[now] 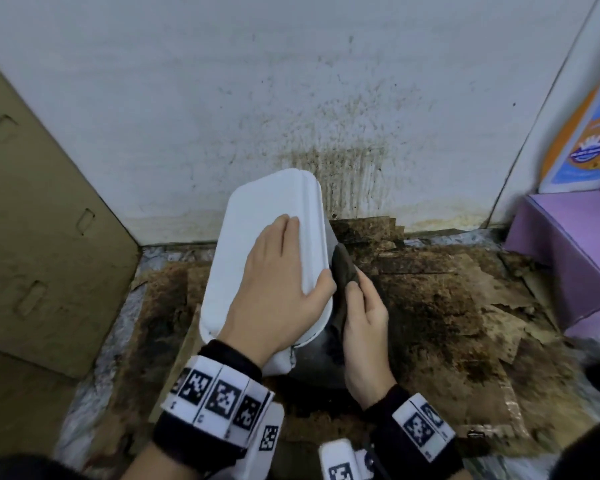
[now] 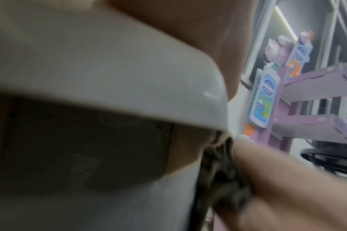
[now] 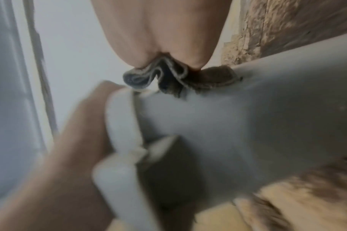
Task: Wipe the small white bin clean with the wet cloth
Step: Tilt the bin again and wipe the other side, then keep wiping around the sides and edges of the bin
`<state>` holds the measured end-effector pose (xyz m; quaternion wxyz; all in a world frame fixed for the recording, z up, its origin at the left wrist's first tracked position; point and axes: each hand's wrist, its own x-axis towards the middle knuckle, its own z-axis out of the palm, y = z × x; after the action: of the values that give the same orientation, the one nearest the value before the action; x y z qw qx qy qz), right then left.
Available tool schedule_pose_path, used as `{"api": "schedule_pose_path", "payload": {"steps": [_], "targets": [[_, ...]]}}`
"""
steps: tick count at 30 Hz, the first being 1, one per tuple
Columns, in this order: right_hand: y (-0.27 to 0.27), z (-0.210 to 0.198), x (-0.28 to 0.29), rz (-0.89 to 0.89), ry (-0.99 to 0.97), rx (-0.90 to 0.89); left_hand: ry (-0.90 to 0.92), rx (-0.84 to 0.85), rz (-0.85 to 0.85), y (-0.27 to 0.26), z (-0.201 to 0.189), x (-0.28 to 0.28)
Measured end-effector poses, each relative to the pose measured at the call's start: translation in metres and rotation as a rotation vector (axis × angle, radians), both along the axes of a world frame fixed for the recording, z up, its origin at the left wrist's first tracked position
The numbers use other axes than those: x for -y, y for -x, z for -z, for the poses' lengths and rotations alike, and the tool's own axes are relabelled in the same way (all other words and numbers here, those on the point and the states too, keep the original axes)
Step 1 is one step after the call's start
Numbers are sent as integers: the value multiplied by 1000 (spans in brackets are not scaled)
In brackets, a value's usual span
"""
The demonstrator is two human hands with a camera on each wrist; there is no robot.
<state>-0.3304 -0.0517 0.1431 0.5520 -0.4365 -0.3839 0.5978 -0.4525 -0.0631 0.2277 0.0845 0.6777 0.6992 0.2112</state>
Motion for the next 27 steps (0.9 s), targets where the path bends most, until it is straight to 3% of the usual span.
{"api": "schedule_pose_path", "payload": {"steps": [4, 7, 10, 12, 14, 17, 20, 27], "targets": [[-20, -40, -16, 66, 56, -213, 4, 52, 28, -24, 0, -4], [-34, -60, -17, -9, -40, -166, -51, 192, 82, -37, -1, -6], [-44, -65, -17, -104, -181, 83, -190, 491, 98, -42, -8, -2], [-49, -66, -18, -110, -225, 234, -268, 590, 30, -33, -10, 2], [-53, -67, -21, -113, -263, 344, -264, 526, -54, -12, -8, 7], [-59, -73, -27, -168, -297, 412, -25, 336, -117, 19, -2, 19], [-65, -82, -28, -312, -384, 502, 184, 378, -67, 26, 4, 33], [-73, -78, -27, -686, -835, 1241, 162, 422, 53, 20, 24, 34]]}}
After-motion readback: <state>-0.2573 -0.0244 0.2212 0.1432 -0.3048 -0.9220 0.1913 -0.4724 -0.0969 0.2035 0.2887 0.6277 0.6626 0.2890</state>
